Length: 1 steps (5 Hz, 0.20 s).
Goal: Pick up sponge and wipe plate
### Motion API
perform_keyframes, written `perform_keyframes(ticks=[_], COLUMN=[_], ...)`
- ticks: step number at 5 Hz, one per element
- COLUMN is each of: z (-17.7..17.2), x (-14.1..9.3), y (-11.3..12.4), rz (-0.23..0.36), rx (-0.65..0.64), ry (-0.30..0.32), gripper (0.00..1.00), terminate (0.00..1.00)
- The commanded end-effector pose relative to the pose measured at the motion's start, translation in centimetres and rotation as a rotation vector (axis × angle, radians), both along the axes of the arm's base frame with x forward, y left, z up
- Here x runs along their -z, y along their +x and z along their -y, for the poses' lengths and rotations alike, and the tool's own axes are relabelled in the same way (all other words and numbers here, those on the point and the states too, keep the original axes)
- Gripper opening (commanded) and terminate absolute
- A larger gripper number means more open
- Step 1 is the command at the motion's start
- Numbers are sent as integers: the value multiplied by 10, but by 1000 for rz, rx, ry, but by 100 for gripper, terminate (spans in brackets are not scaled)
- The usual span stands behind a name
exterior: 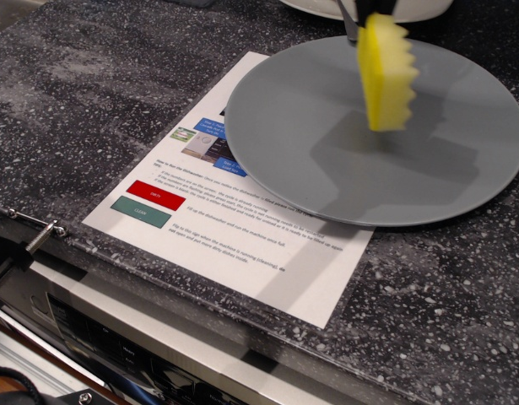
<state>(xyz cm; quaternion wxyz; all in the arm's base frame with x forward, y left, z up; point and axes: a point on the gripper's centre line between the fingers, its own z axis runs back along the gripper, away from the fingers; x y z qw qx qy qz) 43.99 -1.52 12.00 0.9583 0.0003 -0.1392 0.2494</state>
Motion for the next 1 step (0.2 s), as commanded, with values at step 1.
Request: perform_keyframes(ticks=[1], z=[16], x=[-4], y=[14], rz=[81], rx=[-6], ry=[32], gripper=[0], terminate=[100])
